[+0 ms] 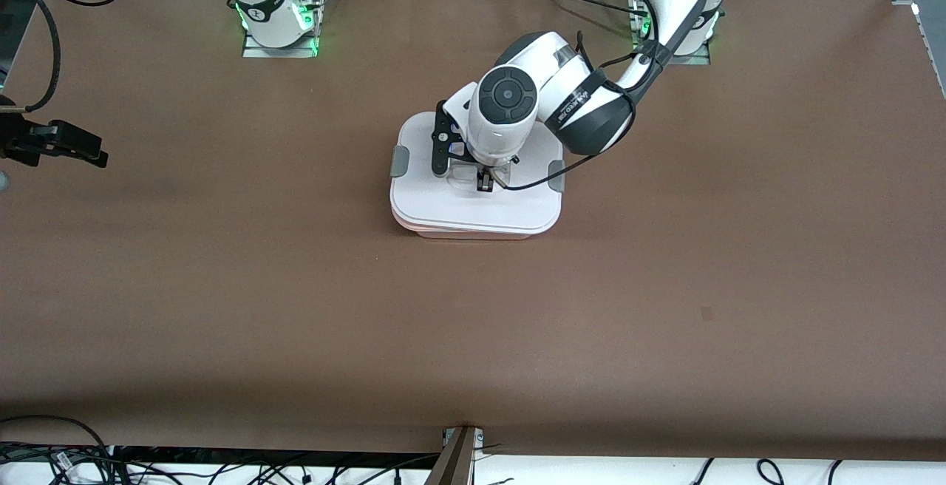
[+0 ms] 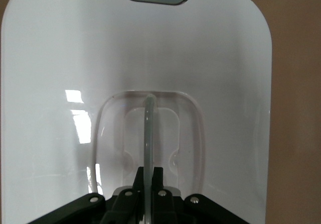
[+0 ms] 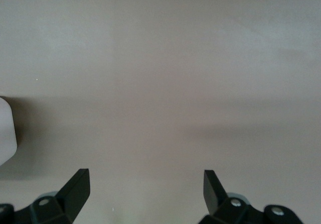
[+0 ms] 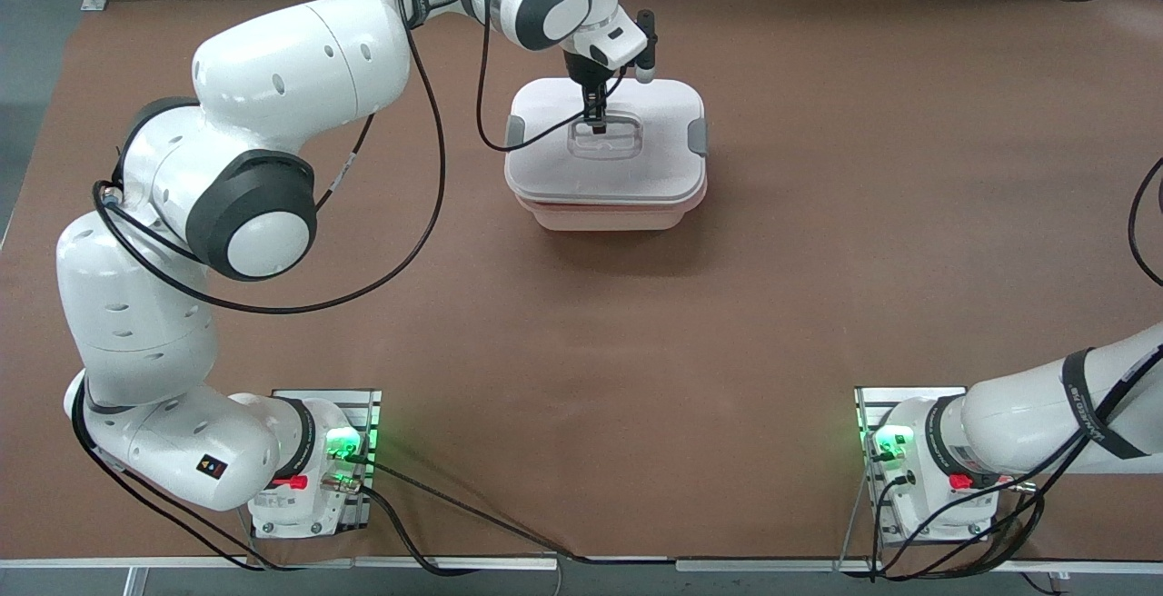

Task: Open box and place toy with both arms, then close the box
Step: 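Carry the lid back over the box with the left gripper, then press the lid onto the box and open the left gripper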

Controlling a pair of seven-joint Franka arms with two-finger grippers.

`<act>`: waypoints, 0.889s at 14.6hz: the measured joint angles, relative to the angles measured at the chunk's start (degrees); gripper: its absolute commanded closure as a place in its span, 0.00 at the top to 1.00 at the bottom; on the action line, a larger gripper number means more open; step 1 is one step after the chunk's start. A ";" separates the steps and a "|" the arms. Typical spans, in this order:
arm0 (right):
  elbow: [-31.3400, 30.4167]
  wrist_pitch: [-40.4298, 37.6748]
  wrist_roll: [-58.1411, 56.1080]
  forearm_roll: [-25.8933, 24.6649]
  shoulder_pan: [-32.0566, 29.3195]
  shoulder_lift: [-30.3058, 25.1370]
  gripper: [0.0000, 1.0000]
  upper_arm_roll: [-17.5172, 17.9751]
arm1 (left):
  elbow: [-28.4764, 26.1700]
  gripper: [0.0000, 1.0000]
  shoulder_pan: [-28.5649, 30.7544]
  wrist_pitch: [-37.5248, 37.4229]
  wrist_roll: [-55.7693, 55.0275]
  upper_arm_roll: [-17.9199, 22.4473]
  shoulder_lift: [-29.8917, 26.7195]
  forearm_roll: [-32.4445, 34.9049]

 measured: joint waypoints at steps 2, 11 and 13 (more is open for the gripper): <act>-0.84 -0.27 0.02 0.03 0.12 -0.49 1.00 0.02 | -0.25 0.00 -0.40 0.00 -0.88 0.12 0.42 0.37; -3.82 -2.57 0.09 0.03 1.03 -1.08 1.00 0.08 | -0.52 0.00 -1.73 2.11 -5.01 0.31 2.07 2.26; -3.85 -2.50 0.07 0.03 1.03 -1.08 1.00 0.08 | -0.56 0.00 -2.04 2.11 -5.65 0.41 2.04 2.96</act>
